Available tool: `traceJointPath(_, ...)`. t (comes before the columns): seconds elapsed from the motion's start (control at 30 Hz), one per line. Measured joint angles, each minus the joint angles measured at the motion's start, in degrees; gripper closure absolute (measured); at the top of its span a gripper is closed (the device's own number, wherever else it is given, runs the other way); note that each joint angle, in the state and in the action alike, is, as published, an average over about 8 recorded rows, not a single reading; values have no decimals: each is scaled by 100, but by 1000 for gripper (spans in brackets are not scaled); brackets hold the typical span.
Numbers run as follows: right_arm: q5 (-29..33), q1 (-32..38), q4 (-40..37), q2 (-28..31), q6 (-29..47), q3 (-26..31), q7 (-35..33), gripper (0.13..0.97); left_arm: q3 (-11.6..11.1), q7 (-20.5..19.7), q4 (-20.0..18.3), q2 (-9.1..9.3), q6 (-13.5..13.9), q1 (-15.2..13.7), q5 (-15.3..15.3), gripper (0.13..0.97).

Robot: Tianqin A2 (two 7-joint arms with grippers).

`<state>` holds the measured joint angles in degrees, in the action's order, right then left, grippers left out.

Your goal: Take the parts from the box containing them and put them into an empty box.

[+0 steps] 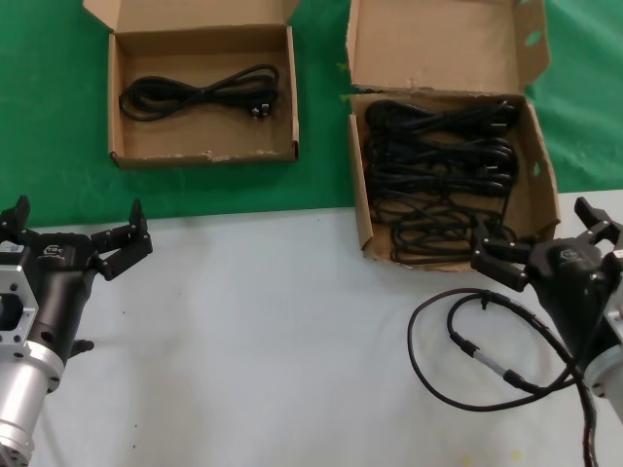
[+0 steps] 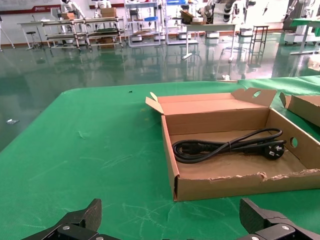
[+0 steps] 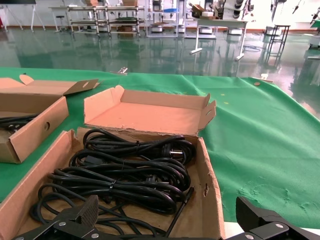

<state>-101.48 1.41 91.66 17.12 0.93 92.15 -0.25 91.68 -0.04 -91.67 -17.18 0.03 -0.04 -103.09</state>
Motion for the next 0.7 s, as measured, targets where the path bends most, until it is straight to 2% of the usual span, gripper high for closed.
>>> traceJointPath(0.7,0,0,0,0,0,0,0,129,0,0,0,0,0,0,0,132)
